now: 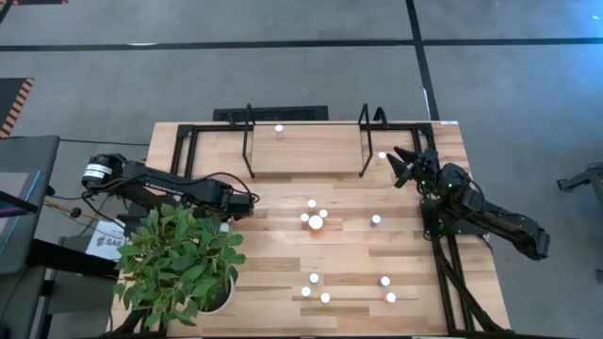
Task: Pick and place medicine bottles onto shelf by color
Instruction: Put the blue pill bottle on the shelf
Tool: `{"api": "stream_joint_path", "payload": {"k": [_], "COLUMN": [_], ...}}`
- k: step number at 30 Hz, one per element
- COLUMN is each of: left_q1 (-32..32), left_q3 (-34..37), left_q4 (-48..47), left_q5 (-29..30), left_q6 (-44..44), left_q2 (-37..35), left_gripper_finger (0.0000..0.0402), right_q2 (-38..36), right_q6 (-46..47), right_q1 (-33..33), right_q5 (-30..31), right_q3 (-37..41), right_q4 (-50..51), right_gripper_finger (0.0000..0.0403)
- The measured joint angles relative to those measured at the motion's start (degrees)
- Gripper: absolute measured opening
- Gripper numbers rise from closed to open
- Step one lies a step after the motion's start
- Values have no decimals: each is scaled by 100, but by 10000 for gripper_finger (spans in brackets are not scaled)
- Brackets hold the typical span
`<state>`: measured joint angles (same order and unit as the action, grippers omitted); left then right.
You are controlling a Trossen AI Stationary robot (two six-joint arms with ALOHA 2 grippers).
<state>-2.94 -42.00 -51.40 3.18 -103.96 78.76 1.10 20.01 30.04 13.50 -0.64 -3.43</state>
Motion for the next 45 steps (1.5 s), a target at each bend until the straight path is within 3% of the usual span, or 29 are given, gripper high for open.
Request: {"api": "stream_joint_path", "payload": {"k": [9, 18, 31, 45], "left_q1": [0, 0, 2, 134], "left_q3": [0, 0, -26, -910], "left_q4": [11, 118, 279, -395], "left_q5": [-150, -200, -331, -243], "left_q6": [85, 125, 73, 68], "left_q2": [0, 0, 1, 187], "left_gripper_finger": [138, 103, 95, 94], "right_q2": [0, 0, 0, 1], "right_q6": [-1, -1, -1, -1], "right_q1": [-1, -1, 0, -1], "right_q5": [0, 1, 1, 0], "right_q3": [0, 0, 1, 1], "right_q4": [-1, -1, 1, 0], "right_gripper_finger": [249, 249, 249, 249]}}
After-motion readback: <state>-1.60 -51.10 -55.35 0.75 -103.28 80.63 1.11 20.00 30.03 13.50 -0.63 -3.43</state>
